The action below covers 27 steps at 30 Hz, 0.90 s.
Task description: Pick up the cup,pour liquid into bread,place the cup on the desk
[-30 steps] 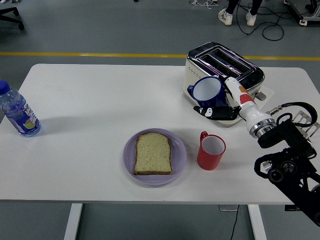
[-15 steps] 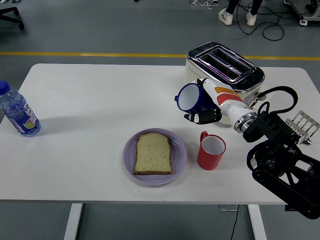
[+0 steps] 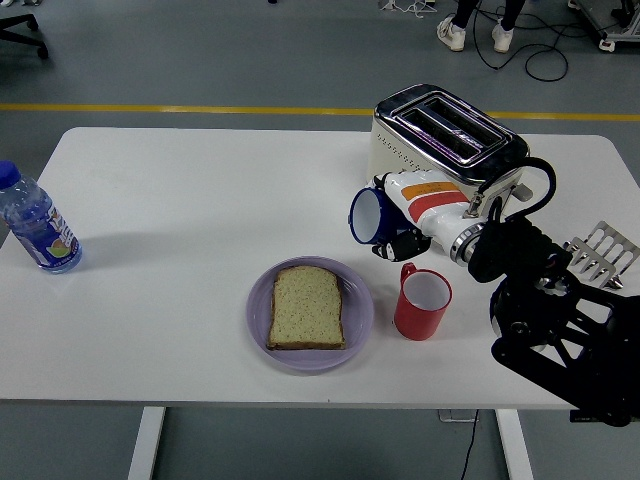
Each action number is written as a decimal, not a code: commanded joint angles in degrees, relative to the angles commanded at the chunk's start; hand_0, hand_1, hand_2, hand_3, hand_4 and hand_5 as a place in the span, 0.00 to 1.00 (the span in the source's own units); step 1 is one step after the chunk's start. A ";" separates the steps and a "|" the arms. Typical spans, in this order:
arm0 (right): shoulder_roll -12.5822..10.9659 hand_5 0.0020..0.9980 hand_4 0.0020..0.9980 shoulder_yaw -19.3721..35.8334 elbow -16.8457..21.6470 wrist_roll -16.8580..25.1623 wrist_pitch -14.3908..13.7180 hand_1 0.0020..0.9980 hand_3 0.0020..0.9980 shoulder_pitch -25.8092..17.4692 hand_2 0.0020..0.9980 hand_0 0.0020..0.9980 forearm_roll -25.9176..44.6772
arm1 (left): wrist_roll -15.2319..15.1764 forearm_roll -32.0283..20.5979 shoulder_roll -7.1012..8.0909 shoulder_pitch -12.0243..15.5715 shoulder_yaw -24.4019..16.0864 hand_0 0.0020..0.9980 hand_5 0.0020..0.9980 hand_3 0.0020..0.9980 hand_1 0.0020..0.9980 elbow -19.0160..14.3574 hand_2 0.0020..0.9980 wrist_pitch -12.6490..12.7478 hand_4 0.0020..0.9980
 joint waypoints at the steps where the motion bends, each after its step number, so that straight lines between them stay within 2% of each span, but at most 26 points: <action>1: -0.09 0.00 0.62 -0.44 -0.01 -0.13 0.30 0.38 0.56 0.48 0.55 0.39 -0.47 | 0.00 -0.08 -0.01 0.07 0.06 0.63 0.86 0.50 0.64 0.01 0.65 0.00 0.24; 15: -1.60 0.00 0.60 -7.31 0.98 -1.68 2.42 0.39 0.57 6.10 0.55 0.40 -4.07 | 0.00 -0.65 -0.08 0.61 0.96 0.63 0.86 0.50 0.64 0.01 0.65 -0.02 0.24; 20: -1.24 0.00 0.60 -9.98 1.74 -1.98 2.79 0.39 0.57 8.76 0.55 0.40 -5.67 | 0.01 -0.59 -0.06 0.43 0.84 0.63 0.86 0.50 0.64 -0.01 0.65 -0.02 0.24; 27: 0.53 0.00 0.59 -15.93 1.70 -3.31 5.07 0.39 0.57 14.19 0.55 0.40 -6.32 | 0.01 -0.64 0.02 0.15 0.49 0.63 0.86 0.50 0.64 -0.03 0.65 -0.02 0.24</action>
